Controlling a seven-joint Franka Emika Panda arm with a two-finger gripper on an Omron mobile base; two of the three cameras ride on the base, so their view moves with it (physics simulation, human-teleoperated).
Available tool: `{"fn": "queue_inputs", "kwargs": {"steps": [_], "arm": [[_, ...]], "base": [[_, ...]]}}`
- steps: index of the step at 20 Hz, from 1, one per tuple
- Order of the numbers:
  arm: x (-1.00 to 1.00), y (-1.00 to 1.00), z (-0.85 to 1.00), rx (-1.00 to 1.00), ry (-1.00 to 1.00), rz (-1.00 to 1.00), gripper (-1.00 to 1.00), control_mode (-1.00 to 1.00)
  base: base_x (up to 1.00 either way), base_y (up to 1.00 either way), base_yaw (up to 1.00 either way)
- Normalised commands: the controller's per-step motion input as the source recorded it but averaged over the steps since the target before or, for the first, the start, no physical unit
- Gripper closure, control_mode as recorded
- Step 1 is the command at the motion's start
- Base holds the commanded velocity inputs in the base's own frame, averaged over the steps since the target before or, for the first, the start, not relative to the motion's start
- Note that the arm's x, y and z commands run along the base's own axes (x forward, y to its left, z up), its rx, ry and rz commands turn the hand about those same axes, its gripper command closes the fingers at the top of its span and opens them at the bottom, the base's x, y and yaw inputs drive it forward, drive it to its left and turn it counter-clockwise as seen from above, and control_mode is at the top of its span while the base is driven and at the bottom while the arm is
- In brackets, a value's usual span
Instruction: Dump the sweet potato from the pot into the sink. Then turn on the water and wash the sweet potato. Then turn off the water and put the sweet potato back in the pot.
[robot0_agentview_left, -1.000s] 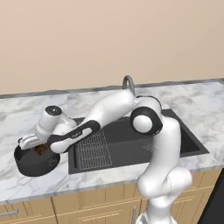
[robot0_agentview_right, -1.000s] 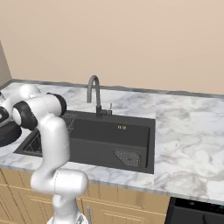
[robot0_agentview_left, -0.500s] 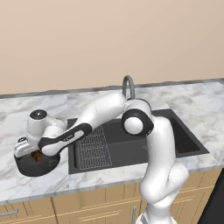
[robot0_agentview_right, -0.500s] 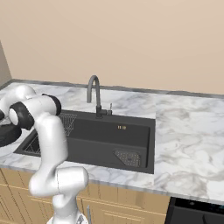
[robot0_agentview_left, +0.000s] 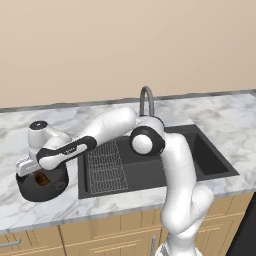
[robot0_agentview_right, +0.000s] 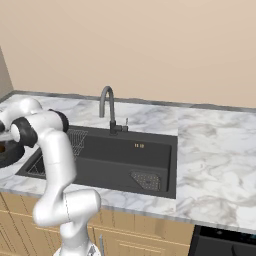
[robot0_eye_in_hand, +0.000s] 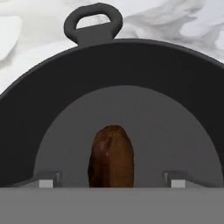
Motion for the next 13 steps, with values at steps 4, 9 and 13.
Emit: {"fn": "queue_inputs", "kwargs": {"steps": [4,9,13], "arm": [[0.04,0.00,0.00,-0.03,0.03,0.00,-1.00,-1.00],[-0.04,0.00,0.15,0.00,0.00,0.00,-1.00,-1.00],[-0.34,-0.05,0.49,0.00,0.00,0.00,-1.00,-1.00]], "base": [[0.00,0.00,0.00],[0.00,0.00,0.00],[0.00,0.00,0.00]]}}
